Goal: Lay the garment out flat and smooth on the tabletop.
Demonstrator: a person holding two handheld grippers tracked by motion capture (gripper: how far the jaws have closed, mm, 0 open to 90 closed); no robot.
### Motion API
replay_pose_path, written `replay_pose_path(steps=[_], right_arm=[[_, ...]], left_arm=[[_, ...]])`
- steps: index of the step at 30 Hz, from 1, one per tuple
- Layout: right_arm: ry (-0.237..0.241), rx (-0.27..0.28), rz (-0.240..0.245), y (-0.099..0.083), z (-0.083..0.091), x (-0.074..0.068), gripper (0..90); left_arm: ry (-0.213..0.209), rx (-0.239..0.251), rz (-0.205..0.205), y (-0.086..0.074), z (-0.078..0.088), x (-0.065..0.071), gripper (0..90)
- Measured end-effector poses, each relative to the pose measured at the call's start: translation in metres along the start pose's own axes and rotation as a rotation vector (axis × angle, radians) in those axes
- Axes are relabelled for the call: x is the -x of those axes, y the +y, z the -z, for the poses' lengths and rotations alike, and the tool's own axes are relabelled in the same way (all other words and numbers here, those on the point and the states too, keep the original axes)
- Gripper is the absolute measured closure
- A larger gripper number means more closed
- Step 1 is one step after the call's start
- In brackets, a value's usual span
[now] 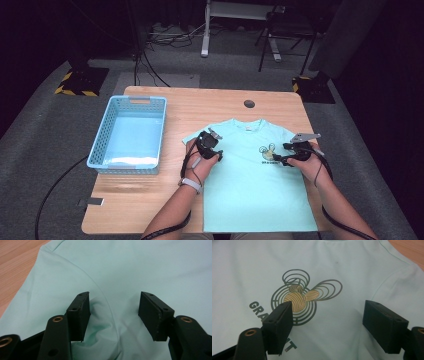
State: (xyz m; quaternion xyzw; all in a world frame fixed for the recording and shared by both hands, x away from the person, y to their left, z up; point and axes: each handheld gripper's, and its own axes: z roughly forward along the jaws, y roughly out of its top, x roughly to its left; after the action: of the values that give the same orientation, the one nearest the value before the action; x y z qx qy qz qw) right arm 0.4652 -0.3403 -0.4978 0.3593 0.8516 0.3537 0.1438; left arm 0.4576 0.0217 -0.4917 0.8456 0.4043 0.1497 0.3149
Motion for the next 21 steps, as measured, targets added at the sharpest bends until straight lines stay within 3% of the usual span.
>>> replay_pose_path(steps=[13,16,19,21], right_arm=[[-0.044,0.032,-0.023,0.022,-0.027,0.022,20.1],[-0.041,0.014,-0.02,0.028,-0.03,0.024,19.9],[-0.028,-0.003,-0.011,0.031,-0.03,0.022,18.9],[-0.015,0.024,0.012,0.033,-0.026,0.017,20.9]], left_arm=[[0.024,0.054,0.031,0.023,-0.026,-0.046,40.1],[0.034,0.036,0.033,0.024,-0.023,-0.047,37.5],[0.009,0.074,0.064,0.023,-0.014,-0.044,32.0],[-0.002,0.087,0.051,0.022,-0.005,-0.039,30.8]])
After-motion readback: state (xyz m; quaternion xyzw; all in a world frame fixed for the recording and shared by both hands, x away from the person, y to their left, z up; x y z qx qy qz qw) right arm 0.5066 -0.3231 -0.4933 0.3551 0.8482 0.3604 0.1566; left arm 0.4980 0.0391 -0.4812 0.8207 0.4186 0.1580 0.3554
